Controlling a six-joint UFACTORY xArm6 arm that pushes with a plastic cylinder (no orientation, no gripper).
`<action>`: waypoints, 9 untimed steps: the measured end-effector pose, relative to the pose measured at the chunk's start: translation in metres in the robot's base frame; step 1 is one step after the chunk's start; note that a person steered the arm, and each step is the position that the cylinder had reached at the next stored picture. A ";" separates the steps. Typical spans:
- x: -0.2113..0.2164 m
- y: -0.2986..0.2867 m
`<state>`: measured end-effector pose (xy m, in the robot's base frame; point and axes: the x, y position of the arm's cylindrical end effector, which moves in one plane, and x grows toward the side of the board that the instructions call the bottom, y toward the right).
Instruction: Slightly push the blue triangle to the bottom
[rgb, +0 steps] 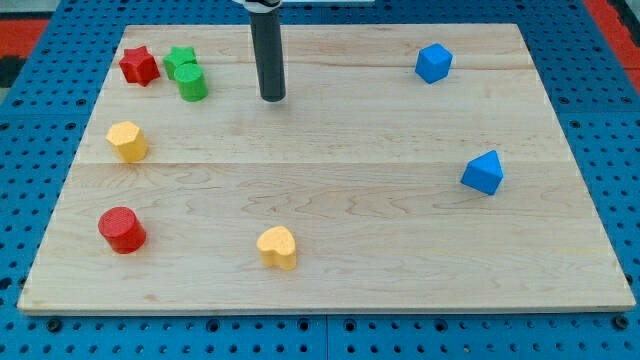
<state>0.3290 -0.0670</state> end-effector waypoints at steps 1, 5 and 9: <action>-0.005 -0.007; -0.039 0.028; 0.077 0.259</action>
<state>0.4059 0.1922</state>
